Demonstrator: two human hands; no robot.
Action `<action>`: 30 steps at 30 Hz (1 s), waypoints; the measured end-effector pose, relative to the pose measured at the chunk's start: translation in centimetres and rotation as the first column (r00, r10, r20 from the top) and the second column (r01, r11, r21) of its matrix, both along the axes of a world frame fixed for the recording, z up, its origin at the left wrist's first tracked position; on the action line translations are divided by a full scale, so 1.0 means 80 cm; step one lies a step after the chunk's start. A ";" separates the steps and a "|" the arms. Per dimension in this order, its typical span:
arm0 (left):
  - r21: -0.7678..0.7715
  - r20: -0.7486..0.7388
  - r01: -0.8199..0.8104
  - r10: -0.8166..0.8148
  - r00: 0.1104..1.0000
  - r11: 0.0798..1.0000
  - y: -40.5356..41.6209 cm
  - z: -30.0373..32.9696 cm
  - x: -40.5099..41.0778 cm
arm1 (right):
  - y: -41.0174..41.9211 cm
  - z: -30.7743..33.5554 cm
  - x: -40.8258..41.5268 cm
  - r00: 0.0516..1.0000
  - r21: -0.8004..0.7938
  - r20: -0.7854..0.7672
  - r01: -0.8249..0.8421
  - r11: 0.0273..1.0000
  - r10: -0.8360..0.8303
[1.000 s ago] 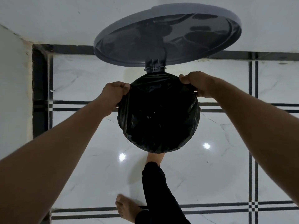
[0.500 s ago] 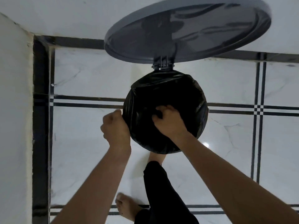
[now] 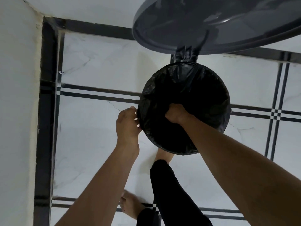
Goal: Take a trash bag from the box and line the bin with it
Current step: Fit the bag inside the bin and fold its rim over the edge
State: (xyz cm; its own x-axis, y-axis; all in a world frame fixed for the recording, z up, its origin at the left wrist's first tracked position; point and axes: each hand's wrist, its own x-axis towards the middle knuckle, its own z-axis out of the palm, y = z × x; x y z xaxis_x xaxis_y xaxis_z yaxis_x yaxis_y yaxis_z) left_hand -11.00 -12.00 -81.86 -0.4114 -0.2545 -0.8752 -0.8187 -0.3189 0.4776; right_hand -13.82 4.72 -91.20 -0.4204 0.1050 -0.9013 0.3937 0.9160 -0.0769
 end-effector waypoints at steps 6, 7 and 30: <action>0.010 0.015 0.004 -0.004 1.000 1.000 0.001 0.009 0.000 | -0.005 0.017 0.014 0.960 0.131 -0.208 -0.163 0.978 0.188; 0.011 0.017 0.001 -0.002 1.000 1.000 0.002 0.010 0.000 | -0.003 0.015 0.014 0.962 0.129 -0.211 -0.146 0.981 0.171; -0.099 -0.060 0.072 -0.079 0.995 0.992 -0.002 0.015 0.023 | 0.008 -0.011 0.002 0.961 -0.021 0.024 -0.276 0.961 0.277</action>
